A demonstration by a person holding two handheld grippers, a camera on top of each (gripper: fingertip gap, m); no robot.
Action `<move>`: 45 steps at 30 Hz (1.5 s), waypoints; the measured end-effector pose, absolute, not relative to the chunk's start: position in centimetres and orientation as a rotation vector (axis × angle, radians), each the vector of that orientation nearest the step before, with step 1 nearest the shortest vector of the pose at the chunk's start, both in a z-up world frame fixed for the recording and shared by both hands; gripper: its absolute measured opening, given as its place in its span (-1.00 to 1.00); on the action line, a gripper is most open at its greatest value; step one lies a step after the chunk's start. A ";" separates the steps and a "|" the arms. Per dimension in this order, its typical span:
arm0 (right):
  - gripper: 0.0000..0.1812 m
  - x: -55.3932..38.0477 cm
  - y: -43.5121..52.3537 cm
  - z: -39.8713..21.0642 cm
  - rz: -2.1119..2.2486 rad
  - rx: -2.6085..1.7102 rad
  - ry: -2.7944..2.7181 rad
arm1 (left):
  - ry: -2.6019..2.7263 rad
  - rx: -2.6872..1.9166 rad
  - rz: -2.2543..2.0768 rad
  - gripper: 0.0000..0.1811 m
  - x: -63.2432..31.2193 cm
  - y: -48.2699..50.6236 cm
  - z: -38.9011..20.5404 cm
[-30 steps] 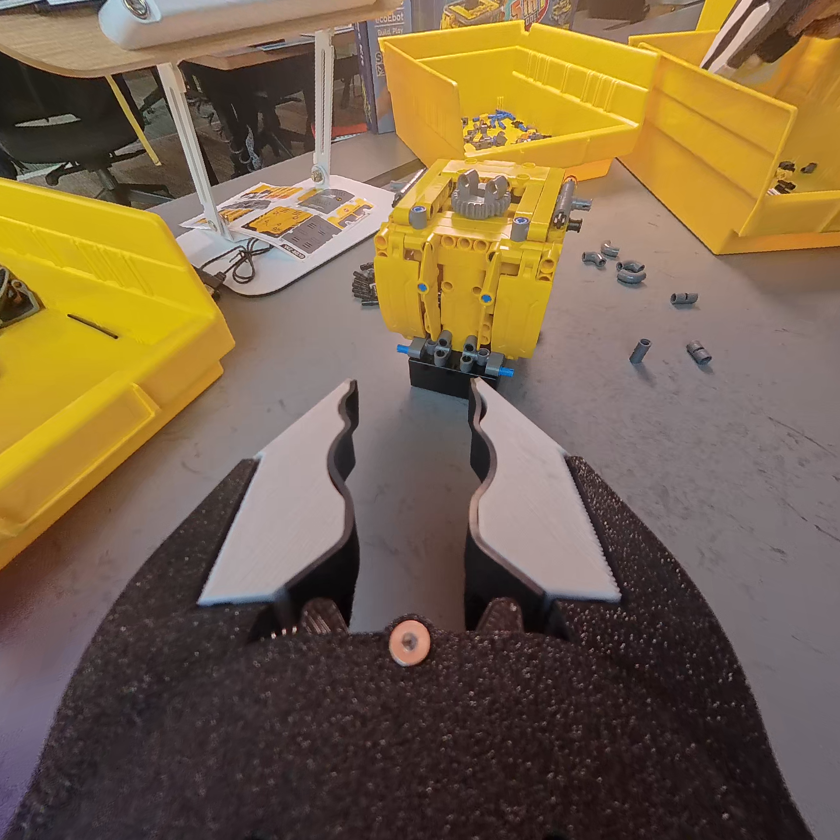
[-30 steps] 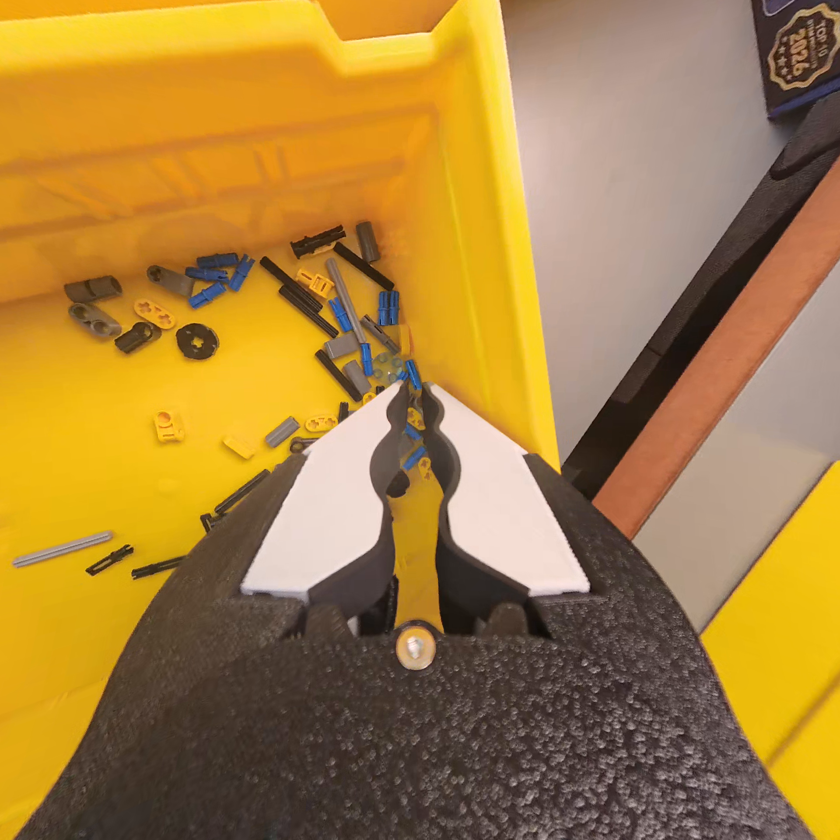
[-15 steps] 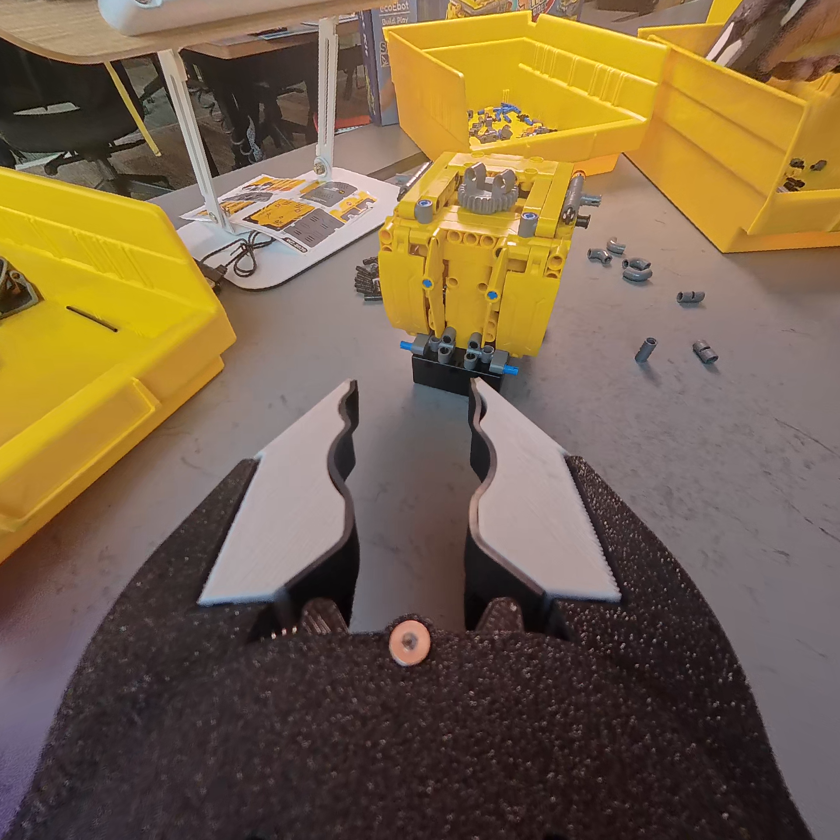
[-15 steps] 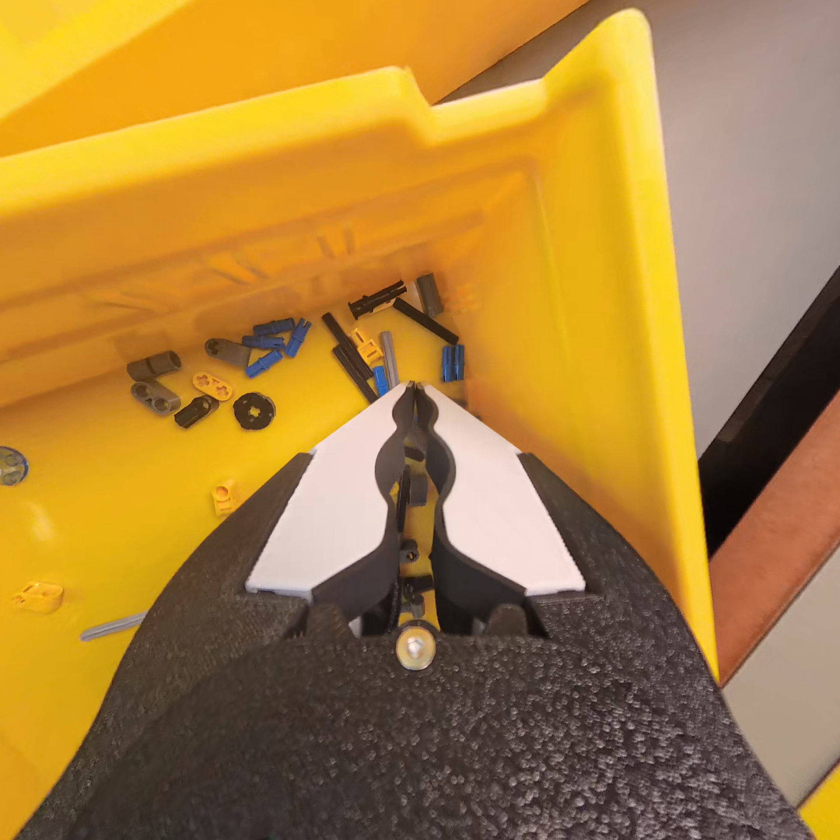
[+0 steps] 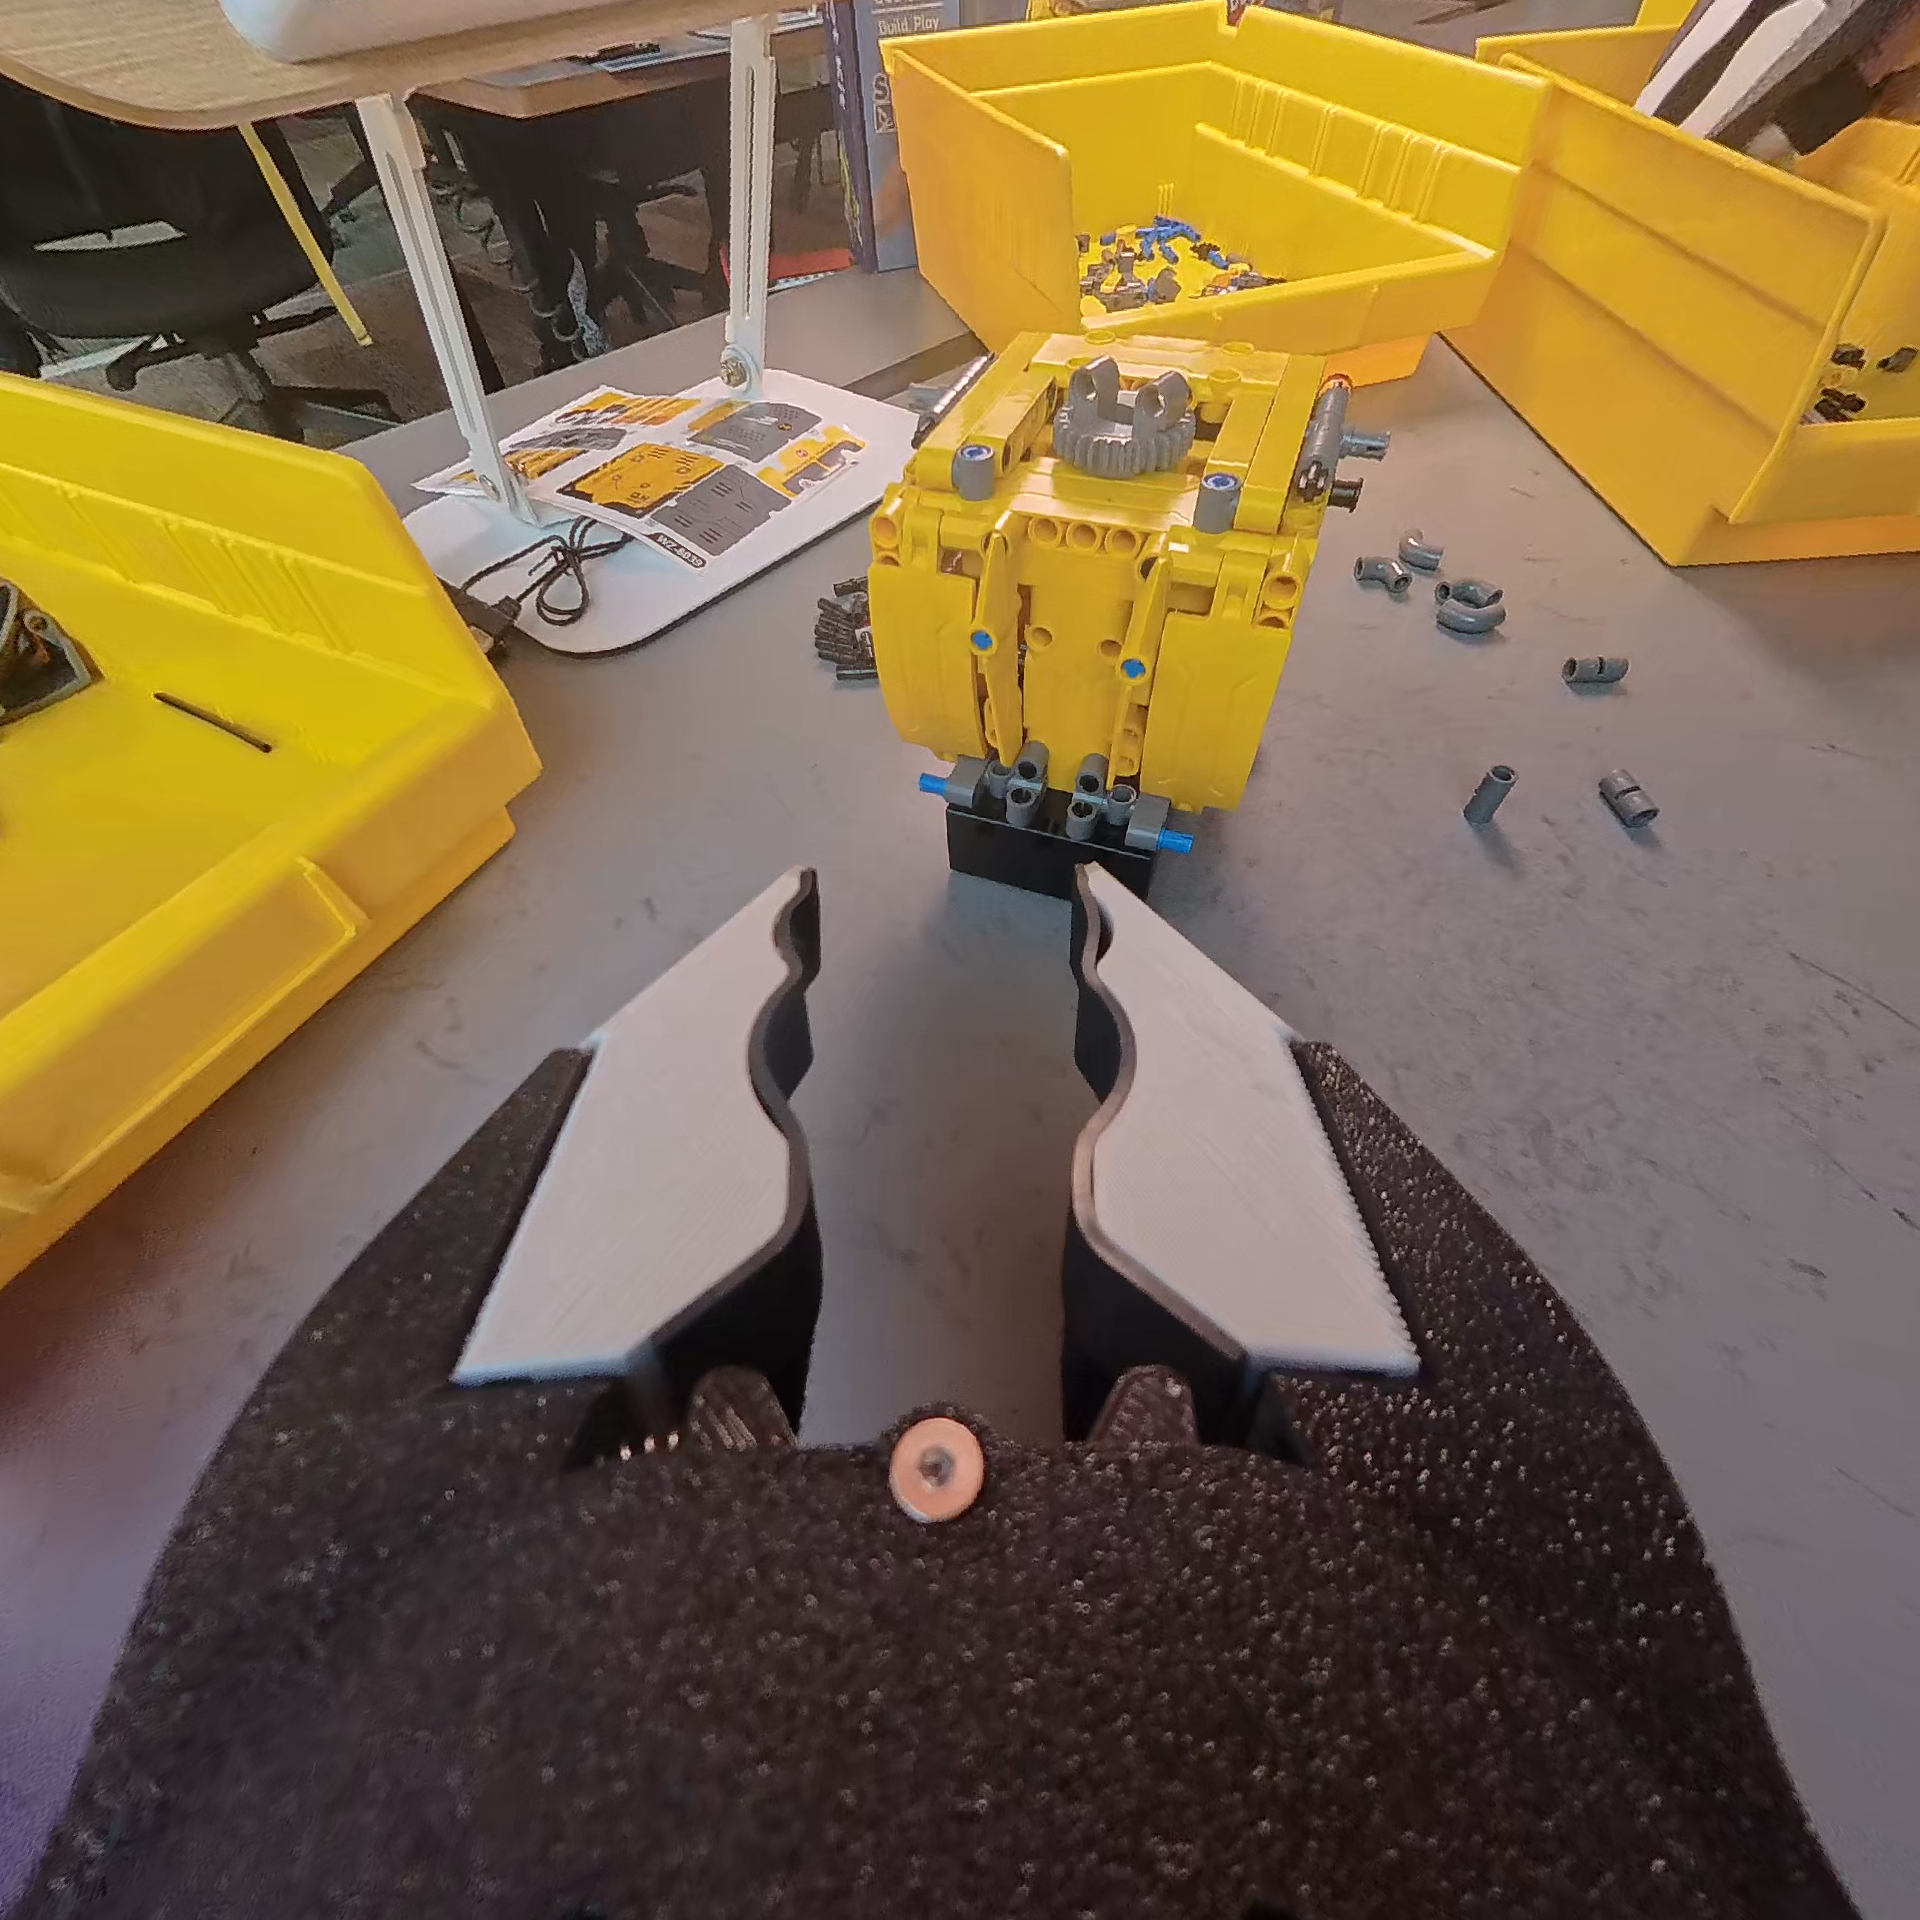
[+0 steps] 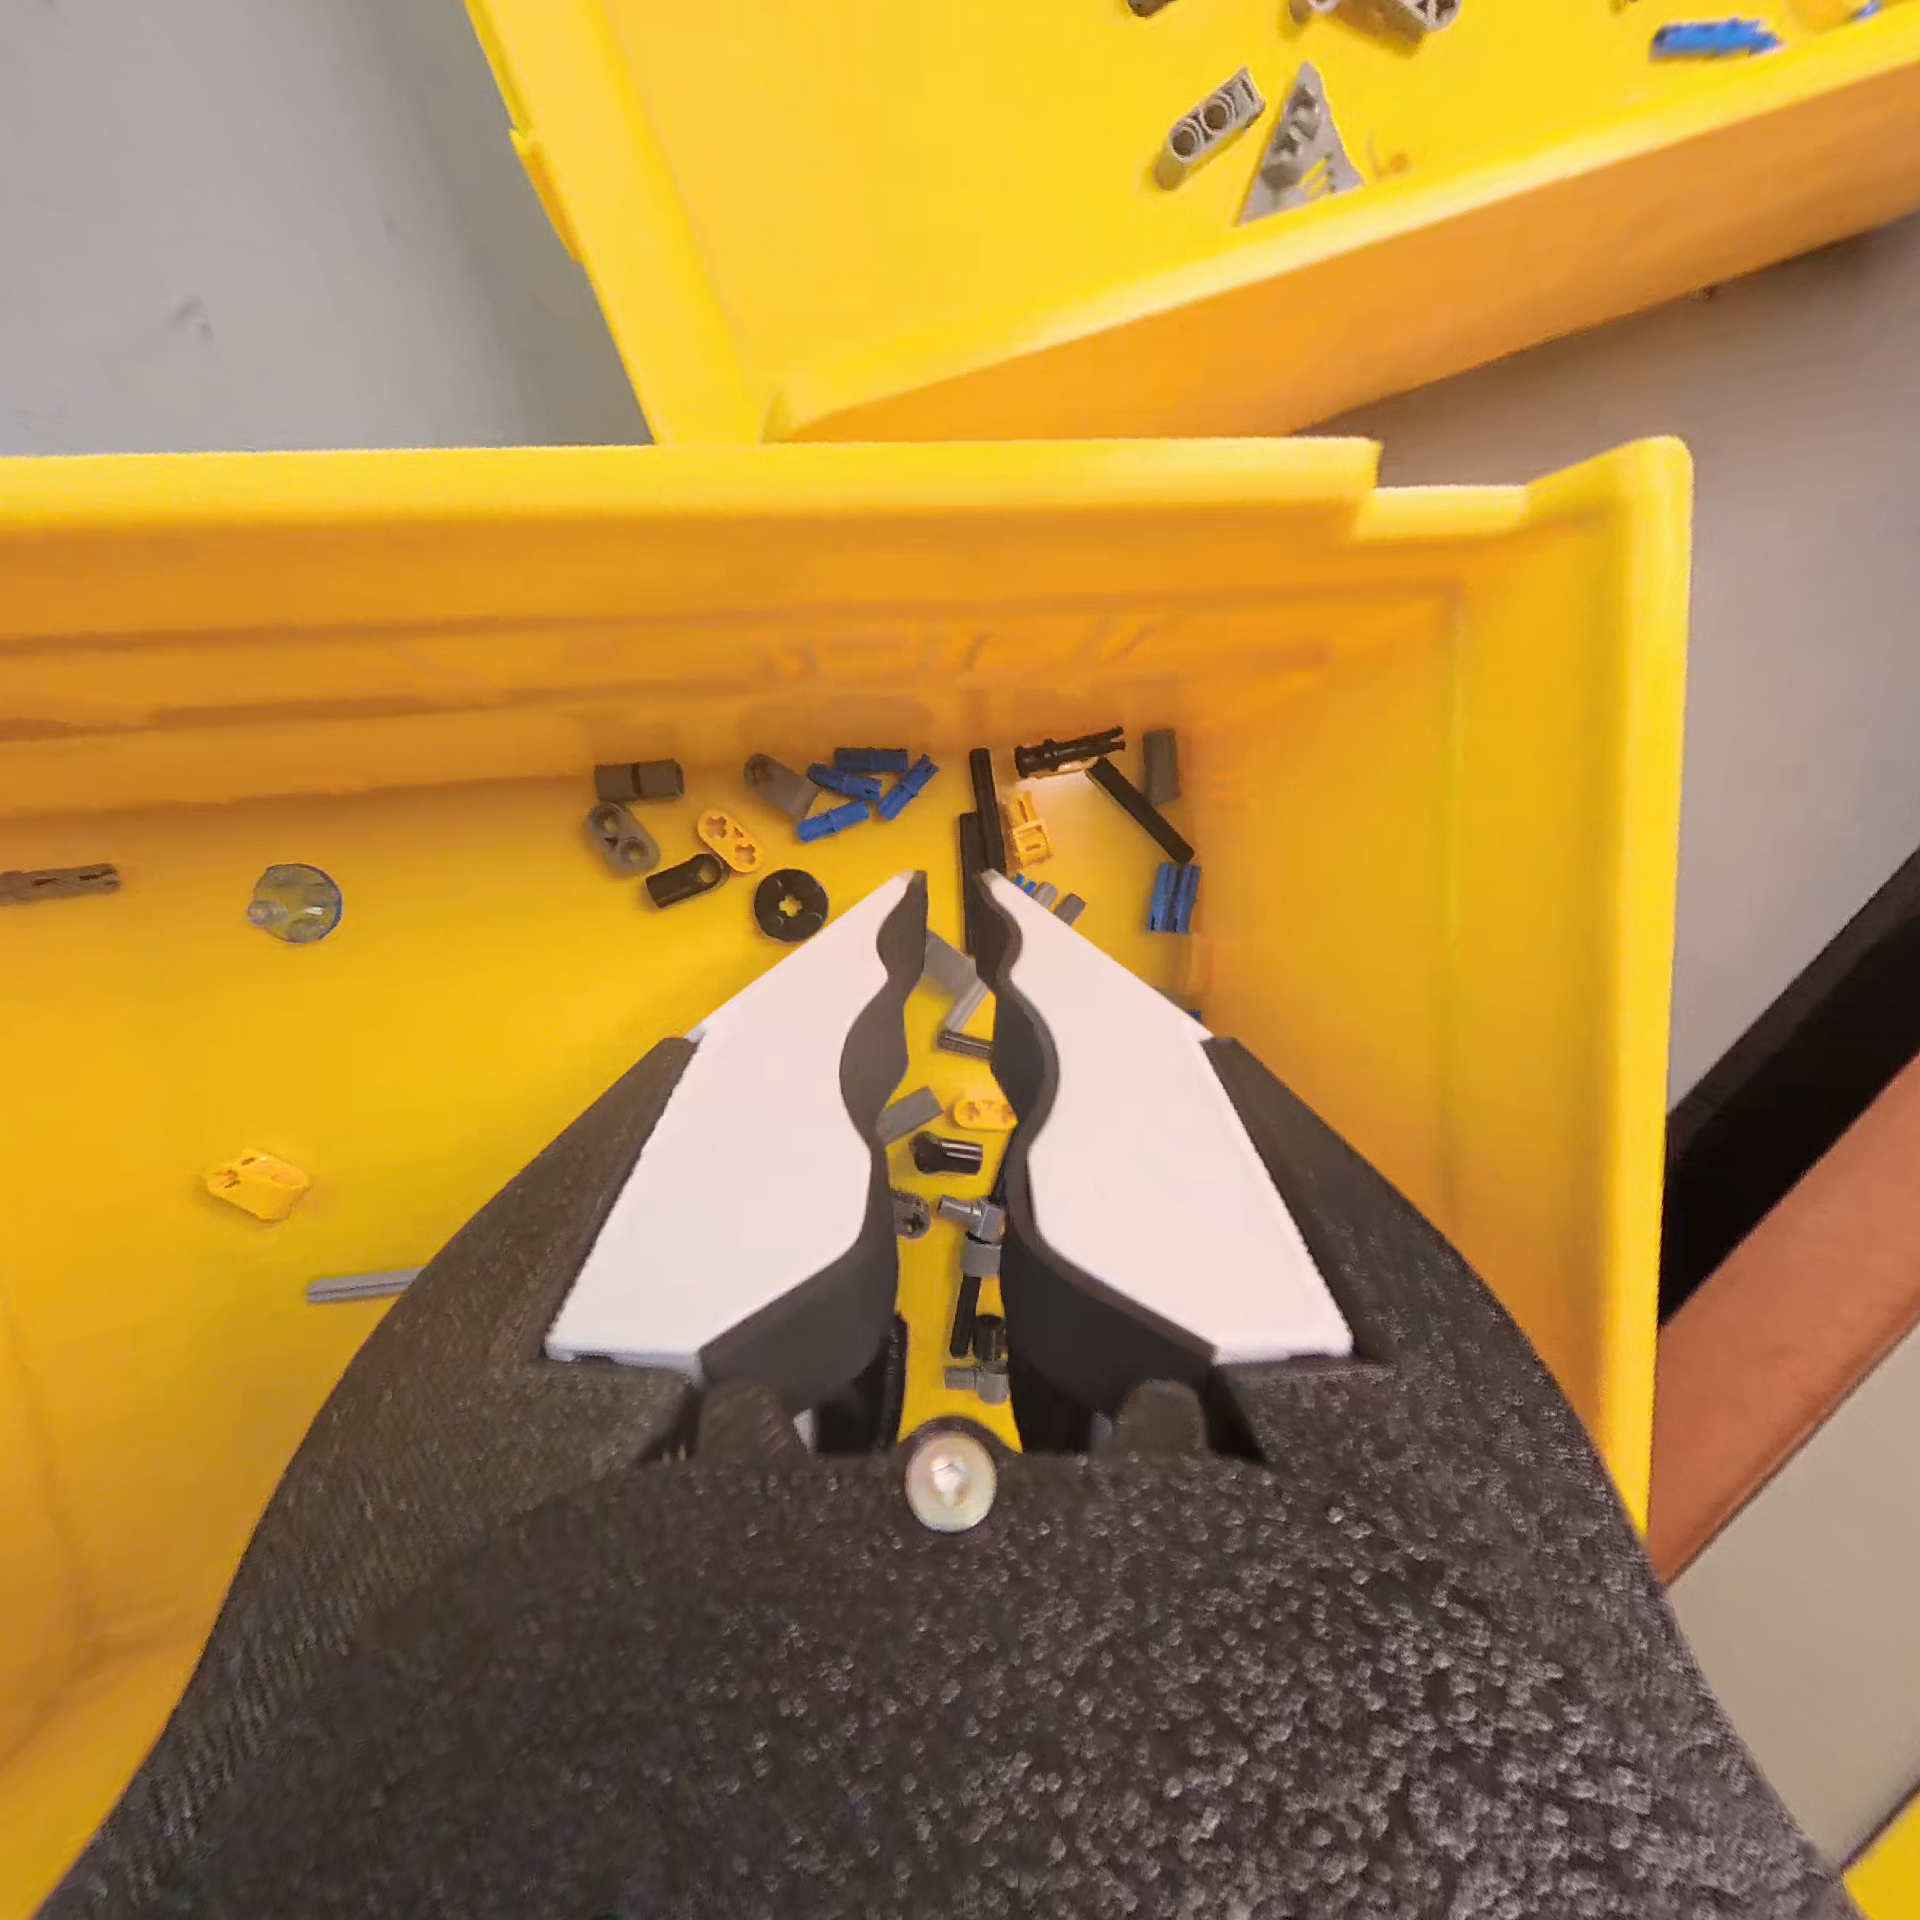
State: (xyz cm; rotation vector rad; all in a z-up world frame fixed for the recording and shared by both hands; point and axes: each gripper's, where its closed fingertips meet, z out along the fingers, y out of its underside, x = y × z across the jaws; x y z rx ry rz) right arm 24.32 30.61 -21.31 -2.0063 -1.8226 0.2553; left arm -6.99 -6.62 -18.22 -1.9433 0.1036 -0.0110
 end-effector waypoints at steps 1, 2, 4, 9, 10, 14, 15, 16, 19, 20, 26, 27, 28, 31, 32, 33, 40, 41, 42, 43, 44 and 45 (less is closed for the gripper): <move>-0.91 24.0 30.3 -21.2 0.267 -1.972 -1.844 | 0.104 -1.944 -0.010 -0.48 -7.0 -6.6 -18.2; -0.90 23.6 29.9 -21.1 0.292 -1.939 -1.867 | 0.104 -1.943 -0.008 -0.48 -7.0 -6.6 -18.2; -0.88 23.0 28.8 -21.3 0.341 -1.897 -1.921 | 0.104 -1.943 -0.005 -0.48 -7.0 -6.6 -18.2; -0.88 23.6 30.8 -22.3 0.149 -1.907 -1.893 | 0.104 -1.943 -0.003 -0.48 -7.0 -6.6 -18.2; -0.88 23.5 31.6 -22.3 0.130 -1.919 -1.848 | 0.104 -1.944 -0.003 -0.48 -7.0 -6.6 -18.2; -0.94 23.1 34.4 -22.3 0.061 -1.958 -1.673 | 0.105 -1.946 -0.002 -0.48 -7.0 -6.6 -18.3; -0.94 23.0 34.9 -22.4 0.042 -1.966 -1.642 | 0.104 -1.945 -0.002 -0.48 -7.0 -6.6 -18.2; -0.96 23.0 35.3 -22.6 0.018 -1.972 -1.618 | 0.102 -1.944 -0.002 -0.48 -7.1 -6.6 -18.2; -1.00 22.9 36.1 -22.9 -0.050 -1.958 -1.584 | 0.097 -1.943 -0.004 -0.48 -7.1 -6.6 -18.2; -1.00 22.8 36.2 -23.0 -0.064 -1.949 -1.579 | 0.097 -1.944 -0.005 -0.48 -7.1 -6.6 -18.2; -0.96 22.5 35.7 -23.3 0.026 -1.970 -1.595 | 0.105 -1.945 -0.006 -0.48 -7.0 -6.6 -18.2; -1.00 22.5 35.6 -23.3 0.048 -1.977 -1.600 | 0.105 -1.944 -0.006 -0.48 -7.0 -6.6 -18.2; -1.00 22.6 35.0 -23.7 0.084 -2.004 -1.627 | 0.104 -1.943 -0.006 -0.48 -7.0 -6.6 -18.2; -1.00 22.6 34.0 -23.6 0.159 -2.017 -1.677 | 0.102 -1.942 -0.007 -0.48 -7.1 -6.6 -18.1; -1.00 22.5 34.0 -23.2 0.182 -2.008 -1.666 | 0.101 -1.943 -0.007 -0.48 -7.1 -6.6 -18.1; -1.00 22.4 34.1 -22.7 0.205 -2.001 -1.644 | 0.101 -1.944 -0.007 -0.48 -7.1 -6.6 -18.2; -0.89 22.0 30.1 -20.7 0.449 -1.917 -1.773 | 0.091 -1.946 -0.011 -0.48 -7.2 -6.6 -18.2; -0.84 21.9 28.6 -20.8 0.491 -1.892 -1.832 | 0.088 -1.946 -0.013 -0.48 -7.2 -6.6 -18.2; -0.80 22.0 27.5 -21.1 0.498 -1.875 -1.877 | 0.087 -1.947 -0.015 -0.48 -7.3 -6.6 -18.2; -0.80 22.1 26.6 -21.6 0.490 -1.863 -1.913 | 0.089 -1.949 -0.014 -0.48 -7.2 -6.5 -18.2; -0.80 22.0 26.0 -22.0 0.479 -1.850 -1.934 | 0.093 -1.950 -0.013 -0.48 -7.2 -6.5 -18.3; -0.80 21.9 25.6 -22.4 0.471 -1.844 -1.946 | 0.098 -1.952 -0.011 -0.48 -7.2 -6.5 -18.3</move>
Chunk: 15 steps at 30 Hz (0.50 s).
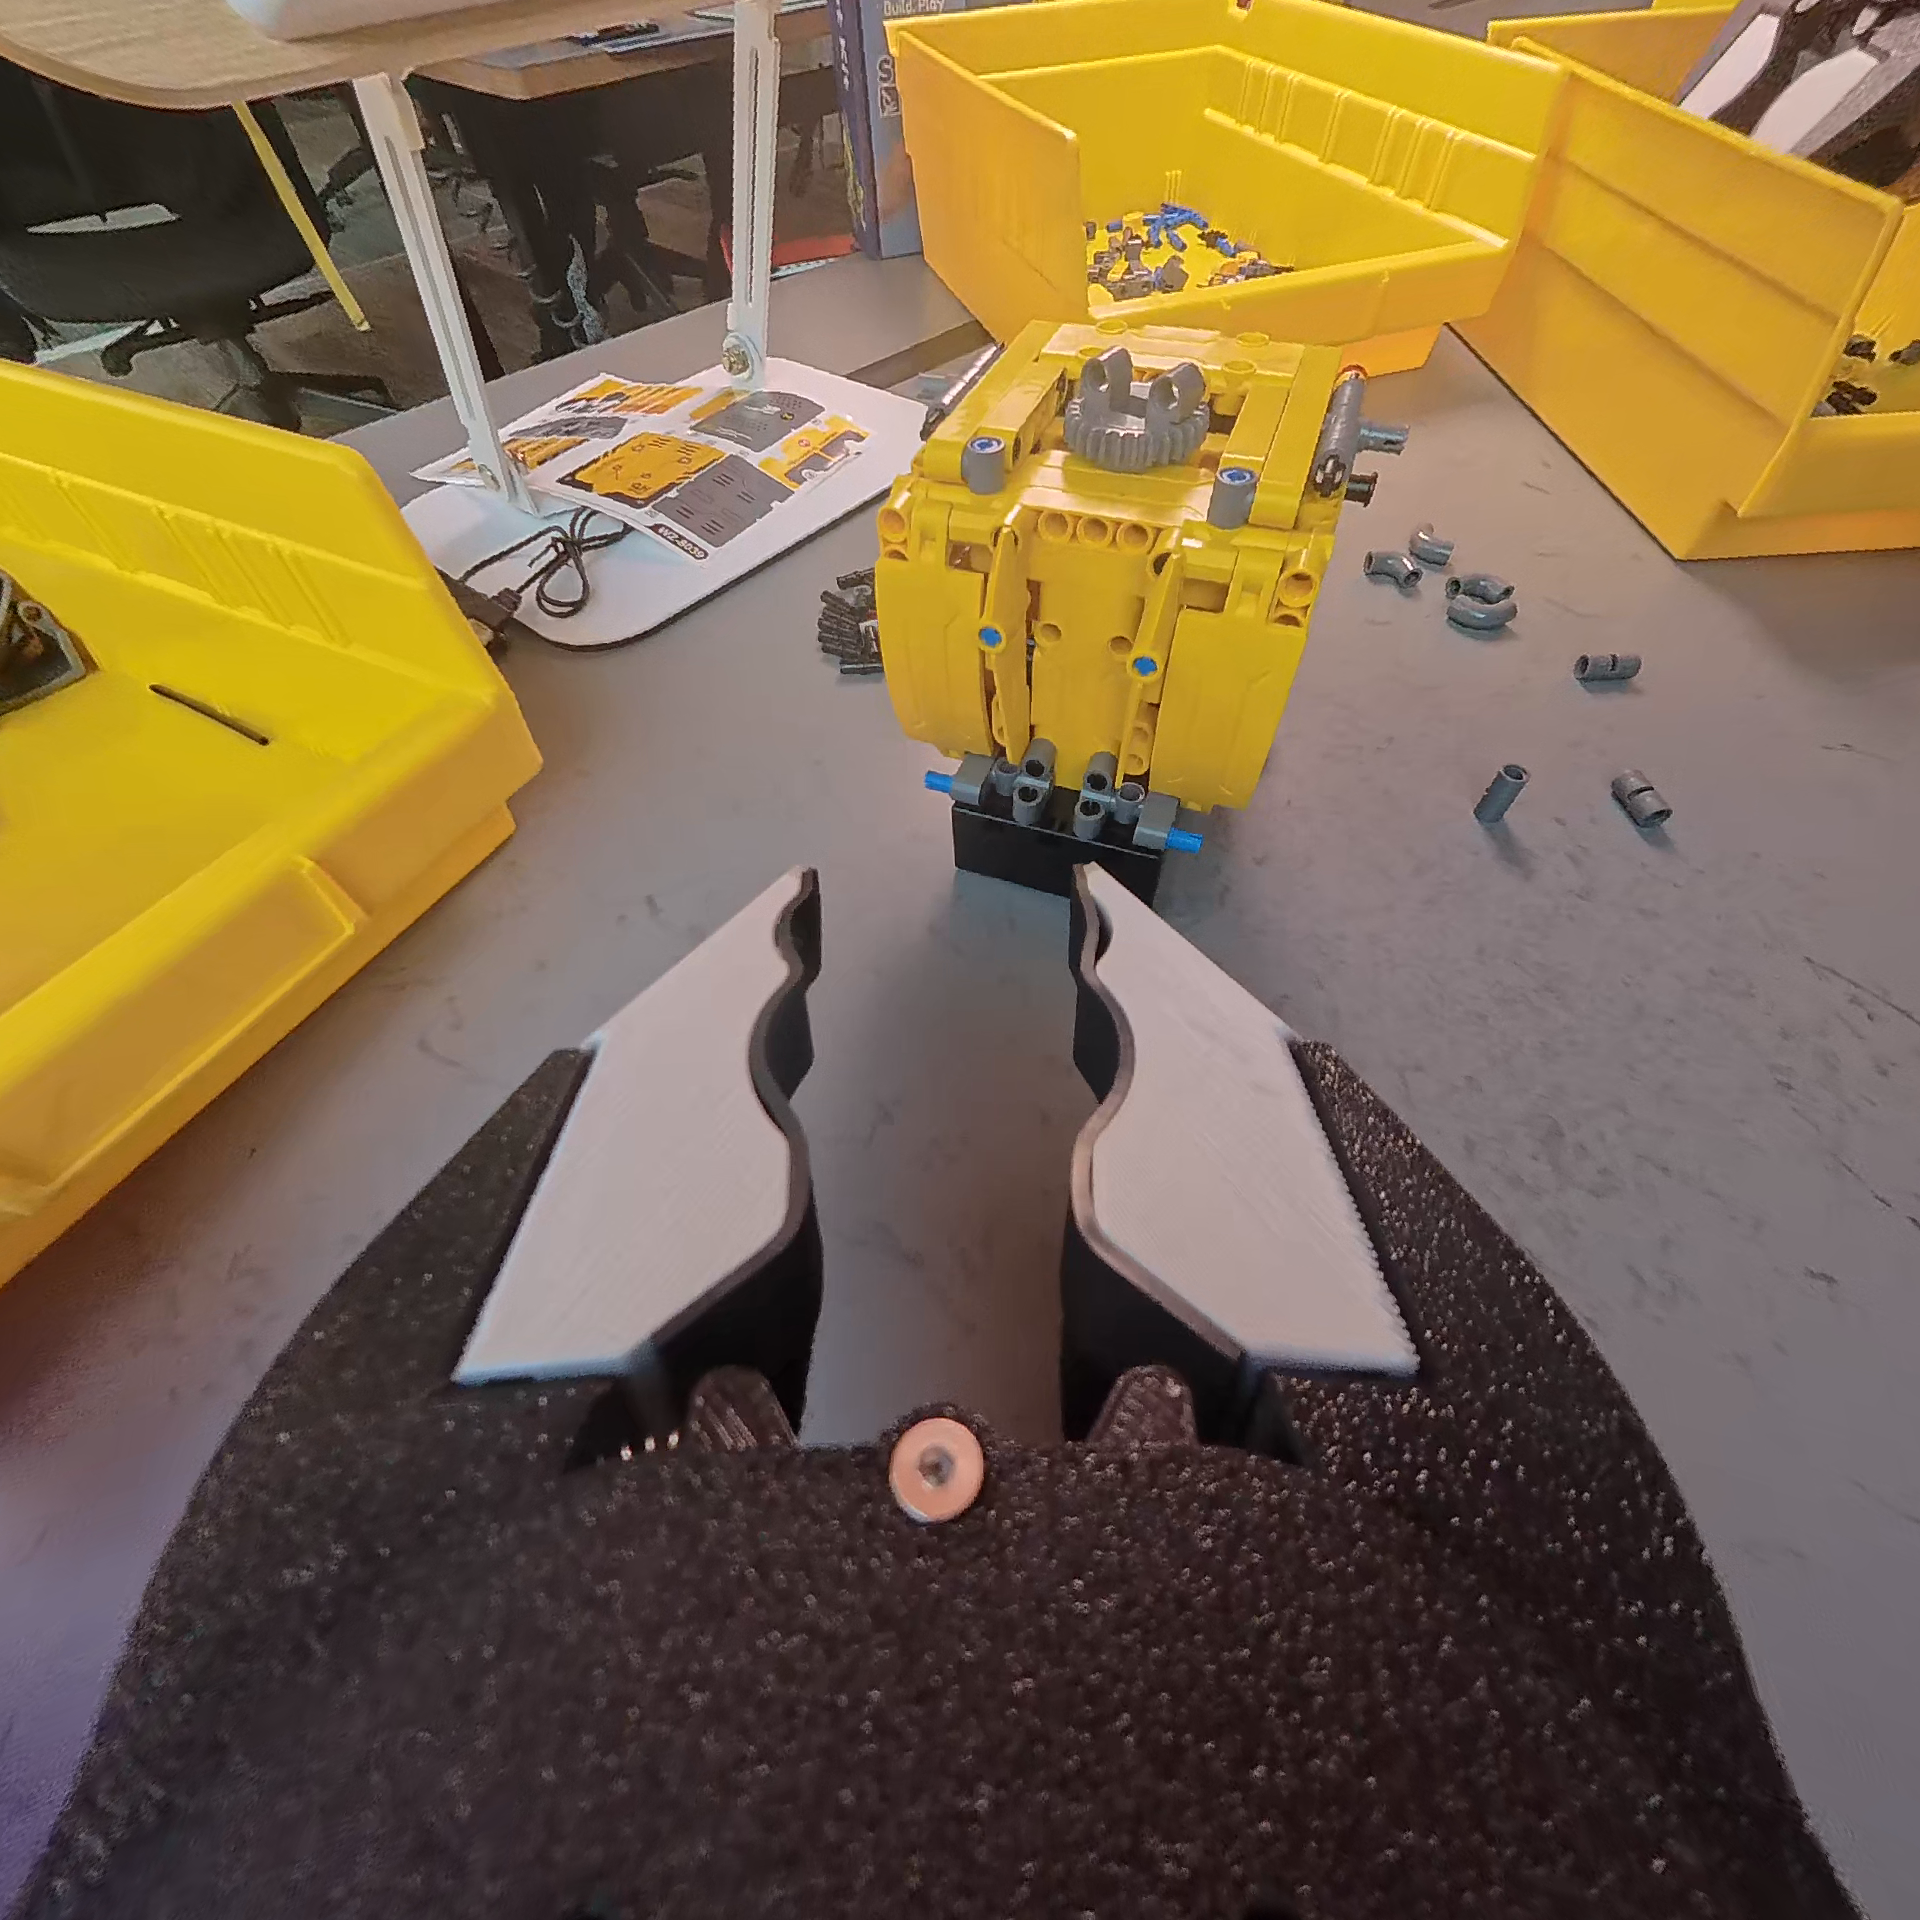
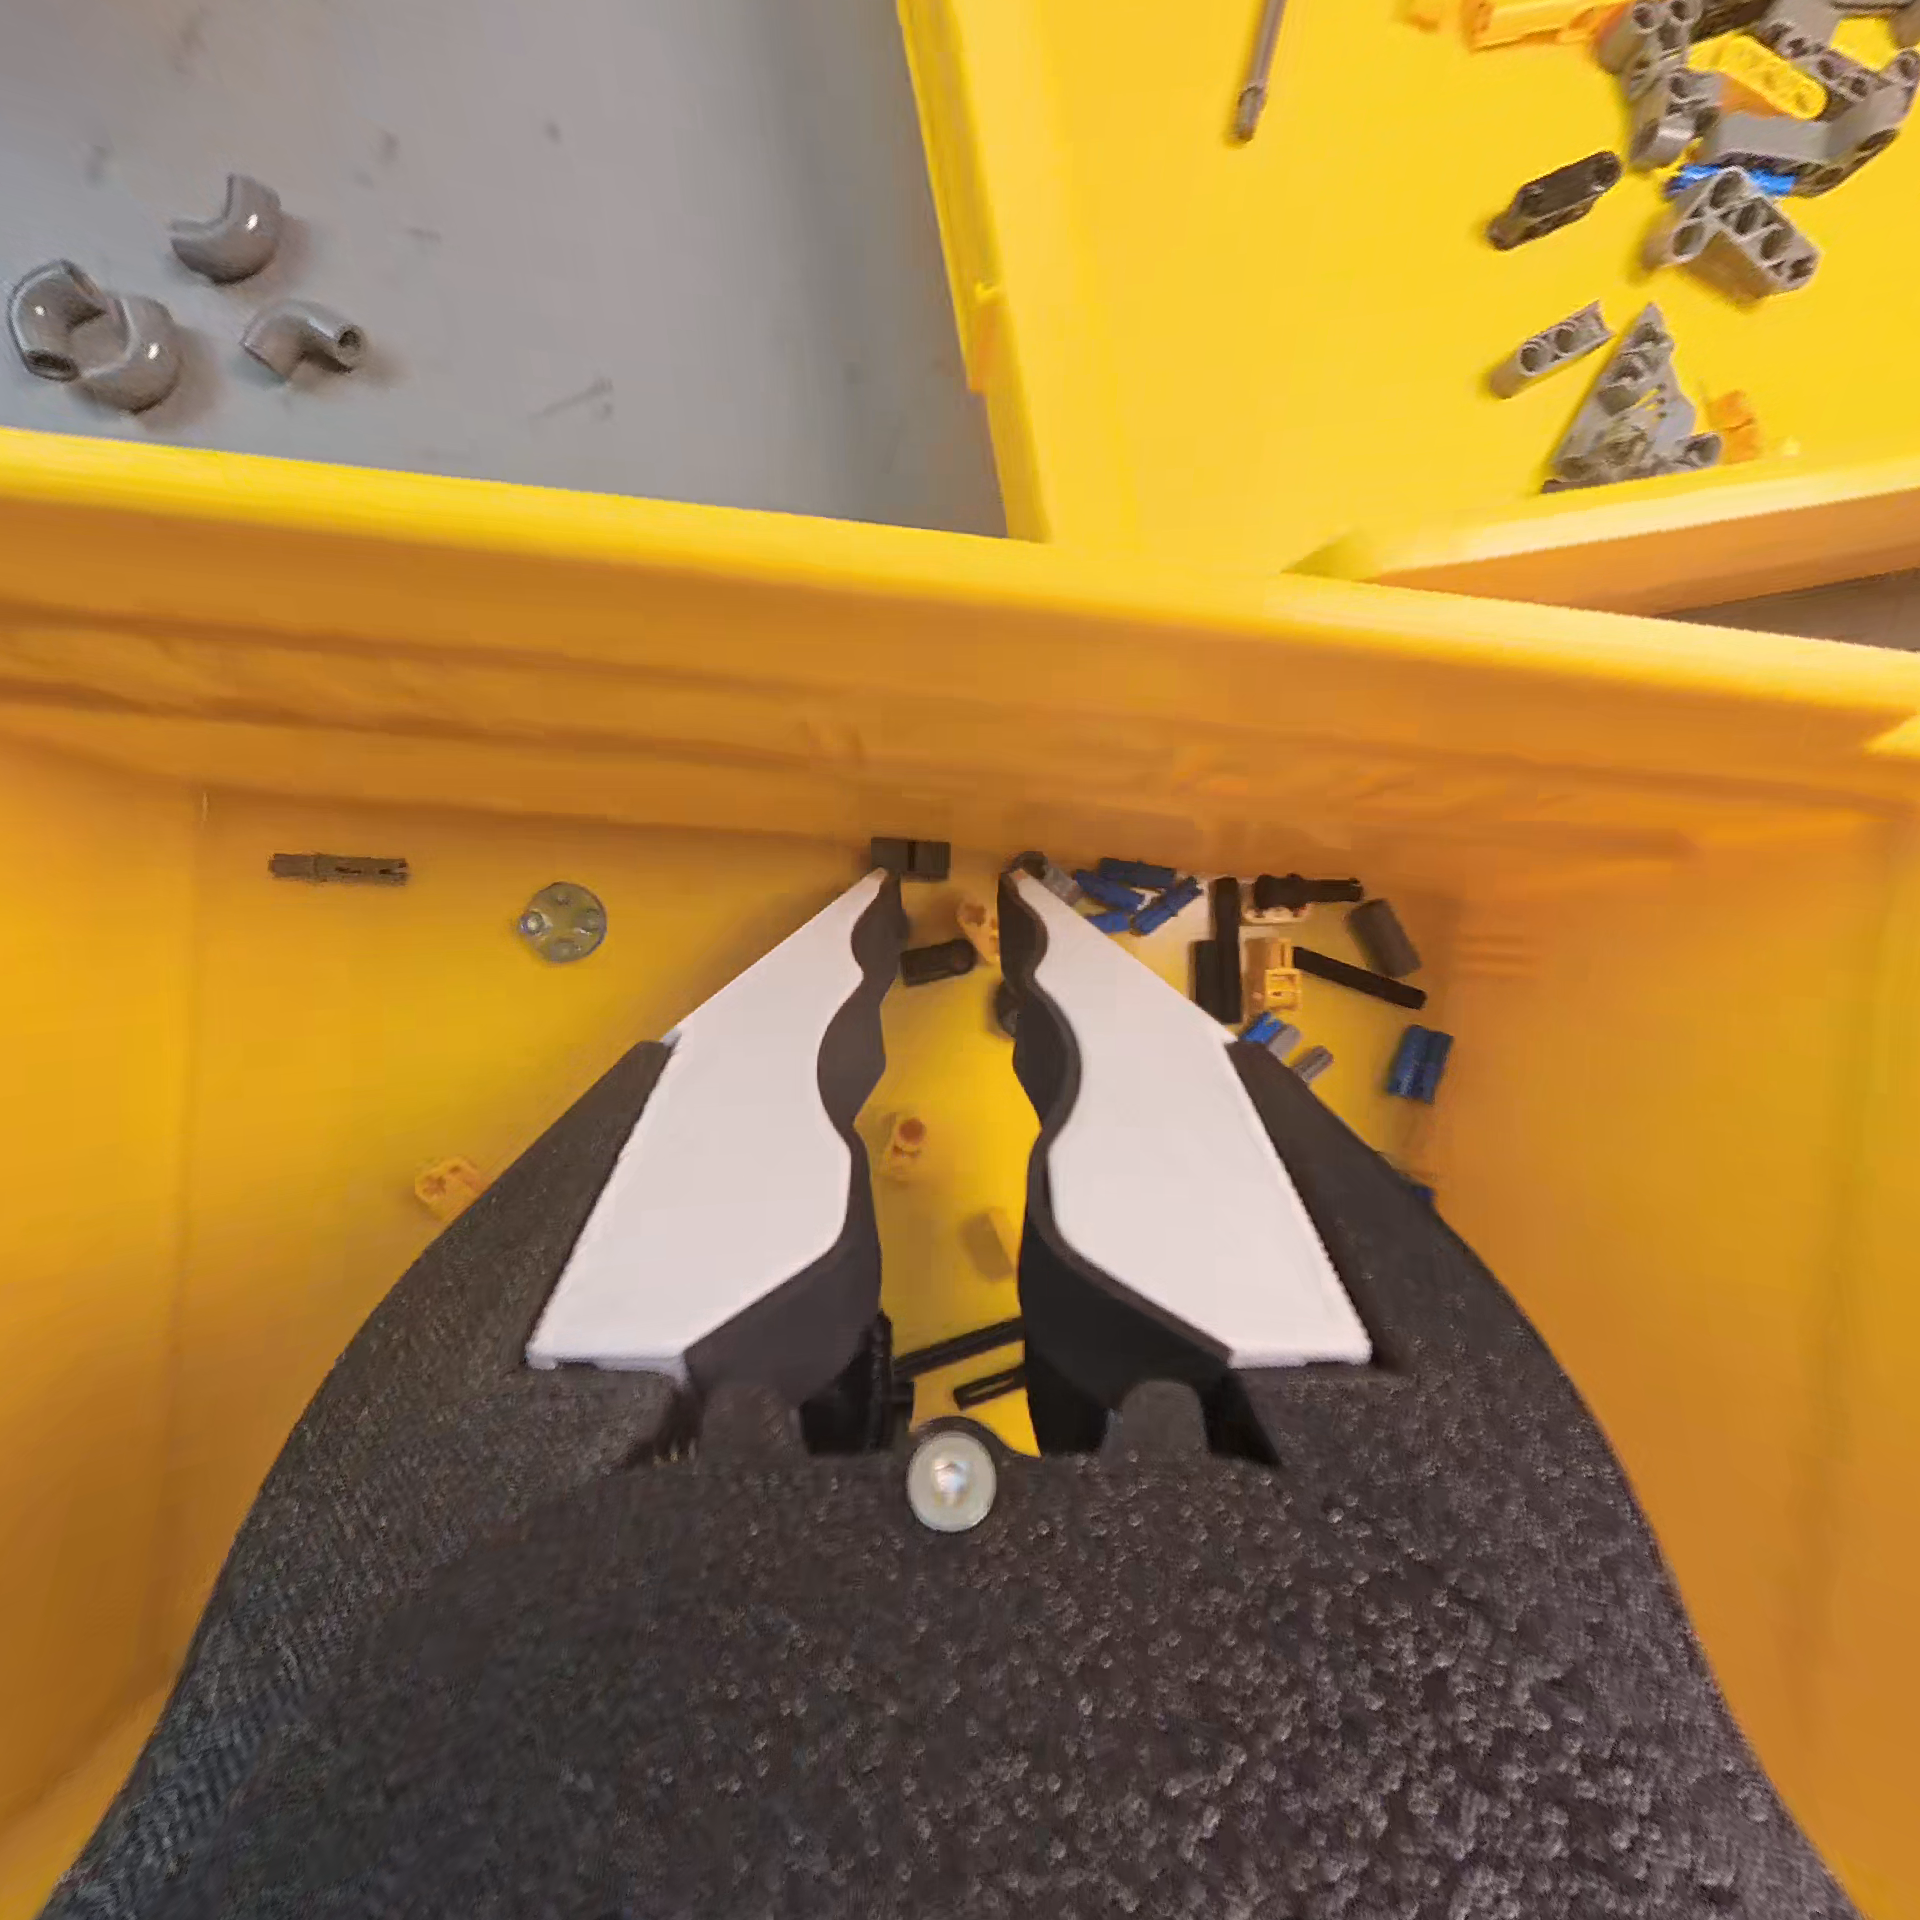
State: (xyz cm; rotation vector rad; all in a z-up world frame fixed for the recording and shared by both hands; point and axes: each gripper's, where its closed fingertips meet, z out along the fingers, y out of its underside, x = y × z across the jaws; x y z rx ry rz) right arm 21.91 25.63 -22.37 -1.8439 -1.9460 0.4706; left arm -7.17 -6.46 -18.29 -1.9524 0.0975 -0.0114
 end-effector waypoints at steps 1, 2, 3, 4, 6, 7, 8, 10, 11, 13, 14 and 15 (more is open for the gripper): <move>-0.80 21.8 25.3 -22.7 0.470 -1.842 -1.954 | 0.102 -1.954 -0.009 -0.48 -7.1 -6.4 -18.3; -0.80 21.6 25.2 -23.0 0.468 -1.842 -1.955 | 0.106 -1.954 -0.005 -0.48 -7.1 -6.4 -18.3; -0.80 21.3 25.1 -23.1 0.477 -1.845 -1.945 | 0.108 -1.952 -0.002 -0.48 -7.1 -6.5 -18.3; -0.79 21.2 25.1 -23.2 0.483 -1.858 -1.946 | 0.109 -1.950 0.000 -0.48 -7.1 -6.5 -18.3; -0.79 21.3 25.2 -23.5 0.471 -1.870 -1.956 | 0.105 -1.944 0.000 -0.48 -7.1 -6.5 -18.2; -0.80 21.5 25.0 -23.8 0.460 -1.880 -1.974 | 0.103 -1.943 0.001 -0.48 -7.1 -6.6 -18.2; -0.82 21.5 24.9 -23.8 0.461 -1.882 -1.979 | 0.102 -1.943 0.001 -0.48 -7.2 -6.6 -18.2; -0.82 21.4 24.9 -23.8 0.446 -1.875 -1.979 | 0.103 -1.942 0.001 -0.48 -7.2 -6.6 -18.1; -0.82 21.5 24.9 -23.8 0.440 -1.865 -1.980 | 0.105 -1.942 0.002 -0.48 -7.1 -6.6 -18.2; -0.82 21.7 24.8 -23.8 0.436 -1.860 -1.981 | 0.110 -1.942 0.002 -0.48 -7.1 -6.6 -18.2; -0.82 21.9 24.7 -23.7 0.434 -1.857 -1.987 | 0.112 -1.941 0.003 -0.49 -7.0 -6.6 -18.1; -0.83 22.0 24.7 -23.3 0.427 -1.843 -1.986 | 0.113 -1.941 0.003 -0.49 -7.0 -6.6 -18.1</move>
